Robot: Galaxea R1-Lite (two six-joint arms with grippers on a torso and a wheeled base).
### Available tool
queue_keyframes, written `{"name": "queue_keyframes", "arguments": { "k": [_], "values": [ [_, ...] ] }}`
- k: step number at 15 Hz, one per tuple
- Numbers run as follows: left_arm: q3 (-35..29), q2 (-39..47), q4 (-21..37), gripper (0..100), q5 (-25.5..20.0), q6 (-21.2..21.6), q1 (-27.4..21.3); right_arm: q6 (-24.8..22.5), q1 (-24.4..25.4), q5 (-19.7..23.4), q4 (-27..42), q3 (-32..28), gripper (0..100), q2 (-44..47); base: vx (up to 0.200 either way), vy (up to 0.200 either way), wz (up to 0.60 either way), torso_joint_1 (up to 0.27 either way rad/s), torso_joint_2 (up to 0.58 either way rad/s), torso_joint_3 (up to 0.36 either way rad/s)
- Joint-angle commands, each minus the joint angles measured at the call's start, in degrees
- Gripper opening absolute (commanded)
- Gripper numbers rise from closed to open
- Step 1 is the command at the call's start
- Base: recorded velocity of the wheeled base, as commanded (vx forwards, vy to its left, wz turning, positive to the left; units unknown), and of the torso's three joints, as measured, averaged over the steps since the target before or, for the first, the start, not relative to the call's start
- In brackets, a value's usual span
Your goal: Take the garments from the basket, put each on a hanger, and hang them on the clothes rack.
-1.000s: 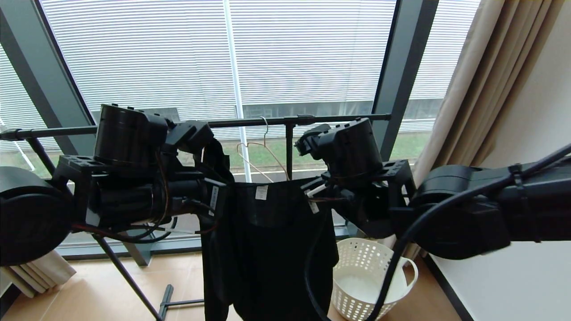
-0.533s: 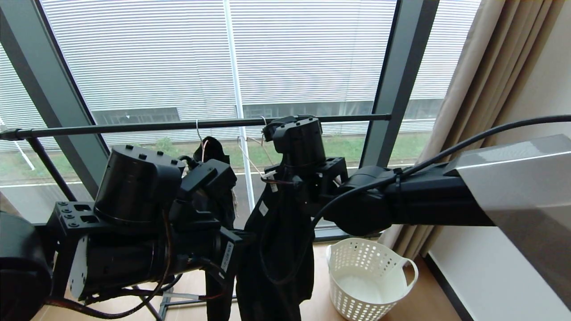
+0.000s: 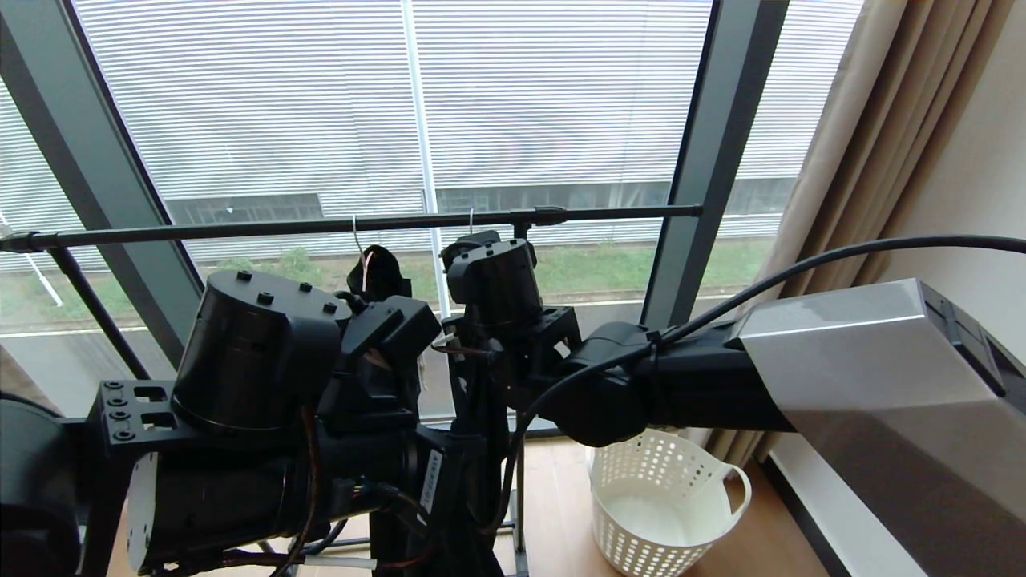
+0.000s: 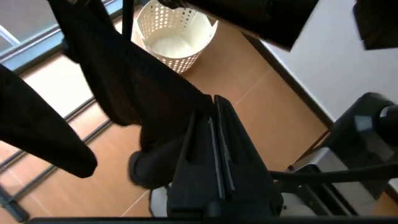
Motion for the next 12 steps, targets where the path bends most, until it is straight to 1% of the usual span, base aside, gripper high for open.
{"name": "queue_keyframes", "arguments": {
  "k": [1, 4, 5, 6, 7, 9, 10, 12],
  "values": [
    [0.86, -0.07, 0.01, 0, 0.14, 0.12, 1.67, 0.76, -0.67, 0.02, 0.05, 1.59, 0, -1.54, 0.0, 0.0, 0.0, 0.0, 0.0, 0.0],
    [2.09, -1.12, -0.08, 0, 0.05, 0.56, 5.62, 1.38, -2.95, 0.19, -0.48, 8.88, 0, -6.9, 0.0, 0.0, 0.0, 0.0, 0.0, 0.0],
    [2.18, -1.03, -0.08, 0, 0.05, 1.44, 6.85, 2.17, -3.83, 0.19, -0.48, 10.73, 0, -8.4, 0.0, 0.0, 0.0, 0.0, 0.0, 0.0],
    [2.62, -0.86, -0.08, 0, -0.04, 3.63, 8.96, 3.66, -5.15, 0.19, -0.48, 14.24, 0, -11.3, 0.0, 0.0, 0.0, 0.0, 0.0, 0.0],
    [2.53, -0.33, -0.17, 0, -0.04, 4.6, 10.19, 4.98, -5.24, 0.19, -0.48, 17.58, 0, -13.76, 0.0, 0.0, 0.0, 0.0, 0.0, 0.0],
    [2.0, 1.51, -1.4, 0, -0.13, 4.78, 11.95, 6.74, -5.32, 0.11, -0.66, 23.65, 0, -16.83, 0.0, 0.0, 0.0, 0.0, 0.0, 0.0],
    [2.0, 2.22, -2.54, 0, -0.13, 4.78, 12.39, 6.91, -5.24, -0.07, -1.53, 26.55, 0, -18.15, 0.0, 0.0, 0.0, 0.0, 0.0, 0.0],
    [1.92, 3.71, -4.65, 0, -0.13, 5.3, 12.48, 6.3, -5.24, -0.16, -6.72, 32.7, 0, -20.17, 0.0, 0.0, 0.0, 0.0, 0.0, 0.0]
  ]
}}
